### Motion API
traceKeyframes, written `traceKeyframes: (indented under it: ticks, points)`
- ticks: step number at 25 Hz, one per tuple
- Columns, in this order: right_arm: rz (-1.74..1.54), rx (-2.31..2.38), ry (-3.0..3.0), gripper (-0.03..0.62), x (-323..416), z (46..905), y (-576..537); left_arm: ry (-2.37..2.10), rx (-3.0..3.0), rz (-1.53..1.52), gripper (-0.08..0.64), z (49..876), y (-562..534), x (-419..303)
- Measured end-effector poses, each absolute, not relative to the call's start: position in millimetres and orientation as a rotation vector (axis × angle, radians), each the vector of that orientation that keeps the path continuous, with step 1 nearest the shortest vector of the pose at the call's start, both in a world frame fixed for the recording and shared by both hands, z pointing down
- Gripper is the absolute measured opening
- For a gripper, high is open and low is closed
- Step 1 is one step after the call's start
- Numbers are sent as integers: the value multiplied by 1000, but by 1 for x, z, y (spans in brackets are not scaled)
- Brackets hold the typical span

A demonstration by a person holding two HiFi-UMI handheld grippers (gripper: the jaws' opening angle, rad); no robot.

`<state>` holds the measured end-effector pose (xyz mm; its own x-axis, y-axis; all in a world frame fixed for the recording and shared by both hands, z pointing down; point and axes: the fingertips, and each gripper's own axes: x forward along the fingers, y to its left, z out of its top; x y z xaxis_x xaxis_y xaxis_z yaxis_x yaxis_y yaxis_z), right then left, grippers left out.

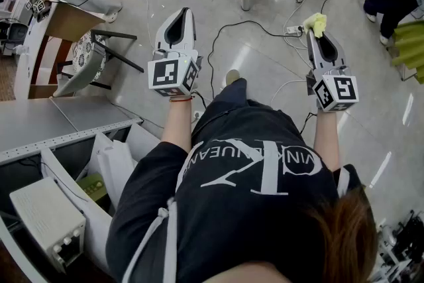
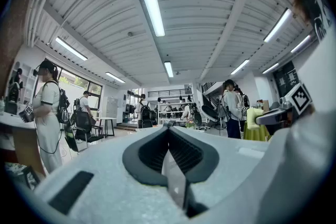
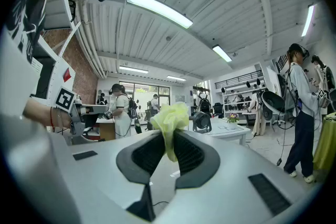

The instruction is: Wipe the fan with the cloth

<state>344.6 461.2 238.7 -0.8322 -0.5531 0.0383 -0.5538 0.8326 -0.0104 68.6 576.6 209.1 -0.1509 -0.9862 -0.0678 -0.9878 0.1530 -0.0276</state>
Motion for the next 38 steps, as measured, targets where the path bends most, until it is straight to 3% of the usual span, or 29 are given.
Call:
traceKeyframes:
  ticks: [19, 38]
  points:
    - [110, 917, -2946, 54, 347, 260, 445, 2416, -1979, 21, 9, 227, 575, 53]
    - [286, 1020, -2837, 54, 278, 291, 286, 2395, -2177, 39, 9, 257, 382, -17]
